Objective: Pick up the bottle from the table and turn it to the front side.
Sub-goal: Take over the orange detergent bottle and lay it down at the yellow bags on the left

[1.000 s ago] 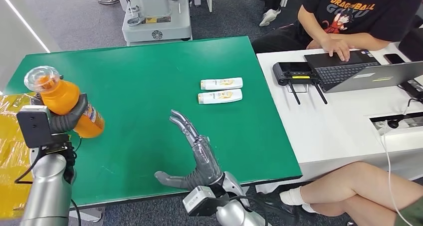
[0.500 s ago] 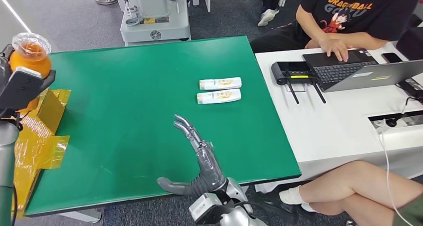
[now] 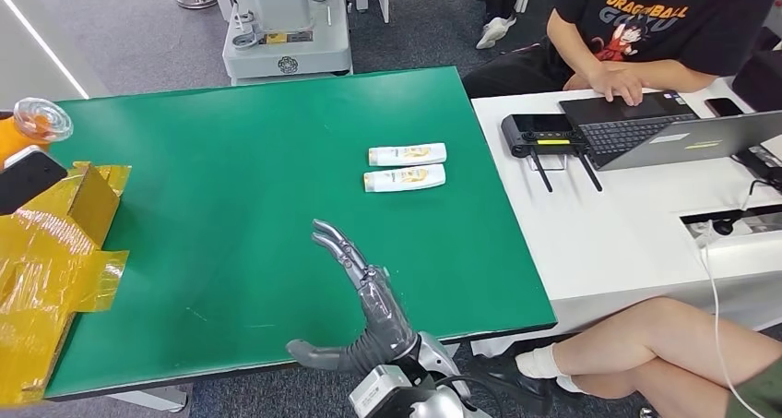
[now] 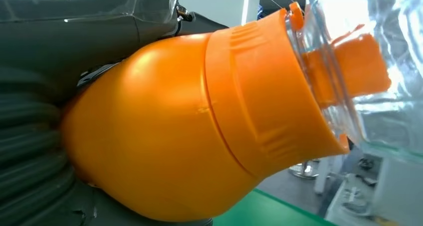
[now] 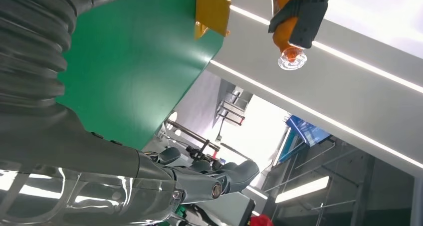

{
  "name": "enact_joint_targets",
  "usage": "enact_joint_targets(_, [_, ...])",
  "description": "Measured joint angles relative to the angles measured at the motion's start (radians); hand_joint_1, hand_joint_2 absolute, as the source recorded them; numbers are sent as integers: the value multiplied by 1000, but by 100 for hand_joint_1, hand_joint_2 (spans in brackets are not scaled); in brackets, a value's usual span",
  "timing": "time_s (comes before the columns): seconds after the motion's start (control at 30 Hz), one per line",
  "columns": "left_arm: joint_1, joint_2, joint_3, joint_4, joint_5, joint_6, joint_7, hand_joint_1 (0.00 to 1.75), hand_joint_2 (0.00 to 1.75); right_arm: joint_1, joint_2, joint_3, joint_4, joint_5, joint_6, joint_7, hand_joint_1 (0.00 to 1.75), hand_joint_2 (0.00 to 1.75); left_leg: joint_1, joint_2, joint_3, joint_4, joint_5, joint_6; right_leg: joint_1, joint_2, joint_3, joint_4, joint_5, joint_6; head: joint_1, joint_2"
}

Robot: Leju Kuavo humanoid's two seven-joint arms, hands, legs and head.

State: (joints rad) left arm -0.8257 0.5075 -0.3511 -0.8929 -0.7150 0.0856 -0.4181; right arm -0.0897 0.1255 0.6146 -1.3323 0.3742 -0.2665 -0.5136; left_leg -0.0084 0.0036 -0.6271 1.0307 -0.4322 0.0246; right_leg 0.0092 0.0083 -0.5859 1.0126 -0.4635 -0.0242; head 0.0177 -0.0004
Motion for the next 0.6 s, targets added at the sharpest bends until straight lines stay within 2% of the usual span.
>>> enact_joint_targets(0.17, [46, 30, -8, 5, -32, 17, -32, 175, 175, 0, 0, -2, -7, 5, 22, -3, 0, 175, 0, -1, 0, 0, 0, 0, 0, -1, 0, 0, 0, 0, 0, 0])
enact_joint_targets(0.3, [104, 37, -24, 12, -90, 79, -71, 175, 175, 1, 0, -3, -13, 10, 39, -4, 0, 175, 0, 0, 0, 0, 0, 0, 0, 0, 0, 0, 0, -1, 0, 0])
enact_joint_targets(0.47, [200, 41, -38, 16, -160, 176, -111, 175, 175, 6, 0, -4, -17, 12, 48, -9, 0, 175, 0, 0, 0, 0, 0, 0, 0, 0, 0, -1, -1, -1, 0, 0])
enact_joint_targets(0.6, [230, 26, -54, 48, -231, 216, -134, 175, 175, 11, 0, -4, -17, 12, 51, -12, 0, 175, 0, -2, 0, 0, 0, 0, 0, -2, 0, -1, -1, -1, 0, 0])
